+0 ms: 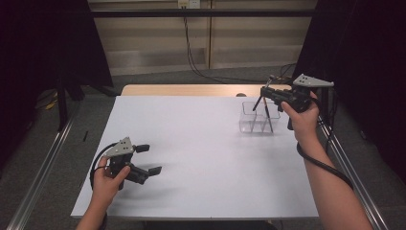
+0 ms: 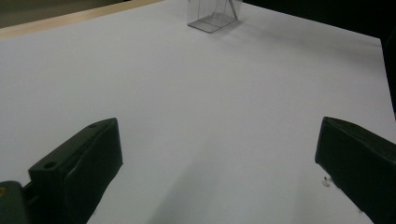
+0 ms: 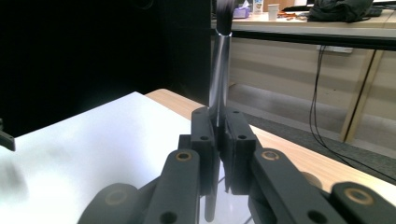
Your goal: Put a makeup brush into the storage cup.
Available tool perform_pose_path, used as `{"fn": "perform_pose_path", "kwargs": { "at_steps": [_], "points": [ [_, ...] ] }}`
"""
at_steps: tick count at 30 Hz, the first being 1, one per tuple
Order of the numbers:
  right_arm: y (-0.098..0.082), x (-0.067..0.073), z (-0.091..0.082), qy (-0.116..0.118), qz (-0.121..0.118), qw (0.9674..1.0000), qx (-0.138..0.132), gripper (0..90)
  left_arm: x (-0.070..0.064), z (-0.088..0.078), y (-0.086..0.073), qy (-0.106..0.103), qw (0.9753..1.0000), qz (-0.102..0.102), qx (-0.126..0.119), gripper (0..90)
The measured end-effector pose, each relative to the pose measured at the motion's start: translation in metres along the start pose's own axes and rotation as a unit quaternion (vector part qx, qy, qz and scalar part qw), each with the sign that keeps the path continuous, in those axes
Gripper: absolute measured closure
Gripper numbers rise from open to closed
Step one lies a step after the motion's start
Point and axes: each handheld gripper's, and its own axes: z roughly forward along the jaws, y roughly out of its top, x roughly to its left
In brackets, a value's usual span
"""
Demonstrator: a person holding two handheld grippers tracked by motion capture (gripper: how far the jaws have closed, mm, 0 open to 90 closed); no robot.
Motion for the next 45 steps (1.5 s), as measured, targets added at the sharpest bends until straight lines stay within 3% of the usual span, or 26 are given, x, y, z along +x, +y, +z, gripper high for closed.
{"fn": "perform_pose_path", "kwargs": {
  "at_steps": [16, 45],
  "points": [
    [-0.001, -0.013, -0.014, -0.034, -0.002, 0.9994, 0.012, 84.5, -0.001, -0.002, 0.000, 0.004, 1.0000, 0.003, 0.001, 0.7],
    [-0.014, -0.027, -0.028, -0.068, -0.001, 0.9971, 0.032, 84.5, -0.002, -0.003, 0.000, 0.007, 1.0000, 0.006, -0.001, 0.6]
  ]
}}
